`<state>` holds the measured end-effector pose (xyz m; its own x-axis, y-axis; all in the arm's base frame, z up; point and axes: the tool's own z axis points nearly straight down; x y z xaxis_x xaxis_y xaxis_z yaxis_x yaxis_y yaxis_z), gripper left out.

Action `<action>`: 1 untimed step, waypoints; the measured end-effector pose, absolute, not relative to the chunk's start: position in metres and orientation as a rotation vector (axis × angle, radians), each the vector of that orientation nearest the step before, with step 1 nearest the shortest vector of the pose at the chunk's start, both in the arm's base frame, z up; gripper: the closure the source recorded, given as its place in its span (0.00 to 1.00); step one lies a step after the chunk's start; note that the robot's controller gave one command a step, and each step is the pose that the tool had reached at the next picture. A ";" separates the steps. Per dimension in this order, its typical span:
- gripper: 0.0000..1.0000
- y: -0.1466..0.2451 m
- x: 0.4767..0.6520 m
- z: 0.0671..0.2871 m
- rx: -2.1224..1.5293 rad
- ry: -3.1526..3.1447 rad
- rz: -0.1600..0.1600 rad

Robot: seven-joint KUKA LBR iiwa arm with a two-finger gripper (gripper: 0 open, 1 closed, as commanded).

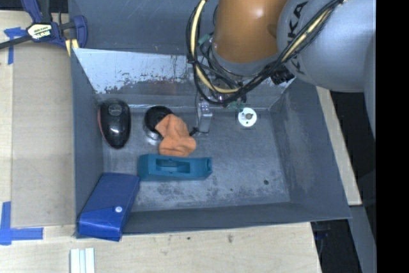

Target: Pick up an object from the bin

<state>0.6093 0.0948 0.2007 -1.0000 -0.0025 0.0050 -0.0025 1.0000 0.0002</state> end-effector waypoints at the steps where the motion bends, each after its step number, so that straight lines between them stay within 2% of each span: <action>1: 0.00 0.094 0.611 0.206 0.002 -3.145 -0.001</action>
Offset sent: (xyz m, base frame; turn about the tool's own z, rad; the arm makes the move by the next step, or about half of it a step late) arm 0.0185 0.0314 -0.0564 -0.2321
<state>0.6107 0.0943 0.2060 -1.0000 -0.0010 -0.0033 -0.0010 1.0000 0.0009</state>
